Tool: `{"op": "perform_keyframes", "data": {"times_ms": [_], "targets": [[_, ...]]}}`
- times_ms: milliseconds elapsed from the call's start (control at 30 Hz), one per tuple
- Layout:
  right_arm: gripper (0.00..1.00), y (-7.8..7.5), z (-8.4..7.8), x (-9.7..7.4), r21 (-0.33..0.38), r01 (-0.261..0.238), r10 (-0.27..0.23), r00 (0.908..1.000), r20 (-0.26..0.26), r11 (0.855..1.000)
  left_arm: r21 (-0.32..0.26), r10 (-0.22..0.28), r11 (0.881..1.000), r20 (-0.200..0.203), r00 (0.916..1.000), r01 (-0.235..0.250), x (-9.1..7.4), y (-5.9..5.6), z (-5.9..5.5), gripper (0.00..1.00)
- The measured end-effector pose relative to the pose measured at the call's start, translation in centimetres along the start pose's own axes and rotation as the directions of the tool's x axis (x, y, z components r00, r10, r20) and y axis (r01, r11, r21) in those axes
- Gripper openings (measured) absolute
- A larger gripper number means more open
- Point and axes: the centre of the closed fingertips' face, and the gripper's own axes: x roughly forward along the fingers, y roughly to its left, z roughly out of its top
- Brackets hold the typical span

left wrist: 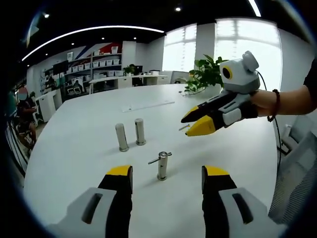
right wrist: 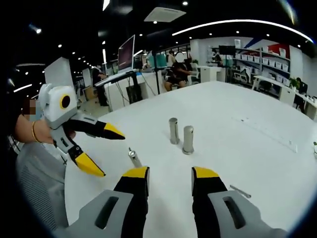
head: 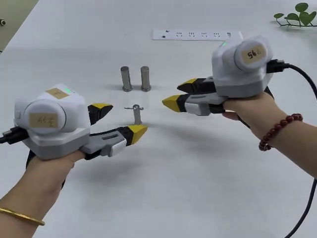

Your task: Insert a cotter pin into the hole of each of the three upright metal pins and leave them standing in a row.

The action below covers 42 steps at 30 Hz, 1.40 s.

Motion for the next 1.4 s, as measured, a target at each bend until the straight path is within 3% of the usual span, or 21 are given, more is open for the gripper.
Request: {"op": "perform_keyframes", "data": {"times_ms": [200,500,833,1100,1400], "targets": [[0.30,-0.8,1.3,1.6,0.024,0.011,-0.013,0.9985,0.053,1.000,0.019,0.024,1.000,0.027,0.9993,-0.025,-1.1,-0.2,1.1,0.56],[0.31,-1.7,2.8,4.3,0.052,0.062,-0.067,0.9922,0.105,0.997,0.034,0.036,0.999,0.016,0.9992,-0.036,-1.9,-0.5,0.6,0.58],[0.28,-2.4,2.5,7.5,0.071,0.071,-0.078,0.9904,0.114,0.995,0.042,0.055,0.998,0.022,0.9982,-0.056,-2.6,-0.4,0.1,0.58],[0.23,-3.2,2.6,8.8,0.105,0.064,-0.077,0.9888,0.128,0.992,0.032,0.069,0.997,0.013,0.9975,-0.070,-2.6,0.0,-0.3,0.57],[0.16,-3.6,1.5,9.7,0.124,0.063,-0.077,0.9905,0.114,0.990,0.030,0.063,0.998,0.011,0.9980,-0.063,-2.4,-0.2,-0.6,0.56]]}}
